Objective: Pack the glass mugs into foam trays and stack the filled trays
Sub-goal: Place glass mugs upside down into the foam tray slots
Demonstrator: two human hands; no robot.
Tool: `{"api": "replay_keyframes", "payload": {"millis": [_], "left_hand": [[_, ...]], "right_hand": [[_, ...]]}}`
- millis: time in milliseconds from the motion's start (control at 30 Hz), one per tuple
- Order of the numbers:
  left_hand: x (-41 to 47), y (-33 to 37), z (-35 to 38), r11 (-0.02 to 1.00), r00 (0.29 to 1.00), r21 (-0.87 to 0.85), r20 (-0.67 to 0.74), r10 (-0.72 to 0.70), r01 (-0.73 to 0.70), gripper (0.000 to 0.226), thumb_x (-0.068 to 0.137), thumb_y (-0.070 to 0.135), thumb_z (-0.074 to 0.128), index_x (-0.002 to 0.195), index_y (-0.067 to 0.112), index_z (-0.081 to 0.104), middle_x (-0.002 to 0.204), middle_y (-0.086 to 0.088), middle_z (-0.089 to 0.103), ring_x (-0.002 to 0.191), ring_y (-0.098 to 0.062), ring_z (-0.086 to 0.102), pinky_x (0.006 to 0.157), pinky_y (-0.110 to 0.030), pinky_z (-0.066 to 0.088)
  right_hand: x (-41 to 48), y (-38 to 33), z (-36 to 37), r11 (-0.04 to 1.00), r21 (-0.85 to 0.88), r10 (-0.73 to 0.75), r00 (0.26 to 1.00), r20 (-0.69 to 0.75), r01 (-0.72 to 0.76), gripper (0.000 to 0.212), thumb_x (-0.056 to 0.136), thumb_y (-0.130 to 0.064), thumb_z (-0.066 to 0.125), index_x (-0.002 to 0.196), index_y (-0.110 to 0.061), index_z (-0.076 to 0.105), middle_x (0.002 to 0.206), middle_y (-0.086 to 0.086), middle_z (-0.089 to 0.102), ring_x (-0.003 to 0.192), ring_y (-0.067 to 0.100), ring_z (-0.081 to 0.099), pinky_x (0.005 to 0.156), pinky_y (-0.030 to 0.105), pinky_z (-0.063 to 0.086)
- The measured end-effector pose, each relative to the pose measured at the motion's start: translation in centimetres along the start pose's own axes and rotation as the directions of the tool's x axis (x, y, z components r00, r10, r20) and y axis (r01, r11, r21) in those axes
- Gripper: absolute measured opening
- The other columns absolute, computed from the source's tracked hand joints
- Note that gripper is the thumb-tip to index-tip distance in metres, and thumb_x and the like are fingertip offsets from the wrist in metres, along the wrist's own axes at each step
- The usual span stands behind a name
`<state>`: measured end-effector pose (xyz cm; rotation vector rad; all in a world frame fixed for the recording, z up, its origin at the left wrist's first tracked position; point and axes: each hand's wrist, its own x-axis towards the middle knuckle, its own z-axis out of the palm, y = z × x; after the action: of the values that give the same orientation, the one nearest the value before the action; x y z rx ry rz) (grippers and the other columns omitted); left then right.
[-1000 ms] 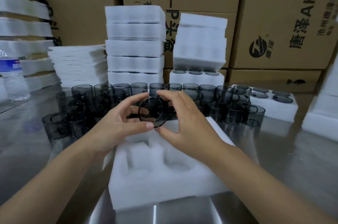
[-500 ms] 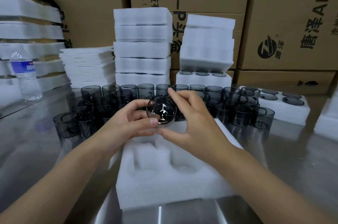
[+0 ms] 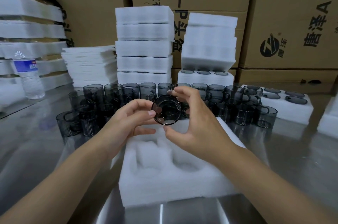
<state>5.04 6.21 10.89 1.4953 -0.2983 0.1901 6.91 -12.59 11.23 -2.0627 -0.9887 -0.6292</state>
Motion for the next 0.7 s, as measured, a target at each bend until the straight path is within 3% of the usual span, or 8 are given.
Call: {"api": "replay_keyframes", "payload": {"millis": [167,267,367,533,700], "left_hand": [[-0.04,0.05,-0.26,1.000,1.000,0.003,0.006,-0.009,0.009,0.042,0.068,0.017,0.068,0.110,0.015,0.060,0.101,-0.006,0.072,0.093,-0.024,0.070,0.061,-0.023,0.054],[-0.06,0.07,-0.30,1.000,1.000,0.016,0.020,-0.016,0.015,0.048,0.067,0.014,0.069,0.114,0.016,0.058,0.103,-0.005,0.072,0.096,-0.026,0.070,0.063,-0.024,0.055],[0.03,0.18,-0.42,1.000,1.000,-0.007,0.008,-0.014,0.014,0.040,0.069,0.013,0.065,0.109,0.013,0.061,0.104,-0.009,0.071,0.096,-0.029,0.069,0.062,-0.026,0.055],[0.14,0.64,-0.83,0.999,0.998,-0.032,-0.058,-0.020,0.018,0.028,0.072,0.020,0.062,0.098,0.012,0.066,0.095,-0.010,0.072,0.079,-0.022,0.070,0.055,-0.025,0.055],[0.04,0.93,-0.74,0.999,0.990,-0.024,-0.140,-0.027,0.024,0.019,0.078,0.023,0.066,0.092,0.011,0.072,0.089,-0.010,0.073,0.073,-0.017,0.068,0.058,-0.022,0.054]], "right_hand": [[0.03,-0.11,-0.16,0.999,-0.043,-0.005,1.000,0.027,0.006,0.064,0.075,-0.027,0.072,0.130,-0.027,0.038,0.119,-0.022,0.045,0.114,-0.001,0.043,0.095,0.007,0.031],[0.10,-0.06,-0.34,0.998,-0.051,-0.030,0.998,0.053,0.033,0.064,0.075,-0.030,0.076,0.130,-0.026,0.044,0.125,-0.020,0.045,0.116,0.000,0.042,0.097,0.008,0.029],[0.11,0.16,-0.46,0.997,-0.056,-0.049,0.997,0.063,0.053,0.066,0.074,-0.031,0.076,0.133,-0.028,0.045,0.133,-0.017,0.039,0.124,0.002,0.036,0.102,0.006,0.022],[0.18,0.31,-0.38,0.995,-0.086,-0.043,0.998,0.049,0.048,0.066,0.076,-0.034,0.071,0.136,-0.034,0.043,0.125,-0.019,0.032,0.122,0.003,0.035,0.100,0.005,0.023],[0.19,0.05,-0.34,0.996,-0.070,-0.054,0.998,0.021,0.055,0.052,0.080,-0.030,0.064,0.131,-0.032,0.051,0.132,-0.016,0.034,0.123,-0.003,0.034,0.100,0.002,0.020]]}}
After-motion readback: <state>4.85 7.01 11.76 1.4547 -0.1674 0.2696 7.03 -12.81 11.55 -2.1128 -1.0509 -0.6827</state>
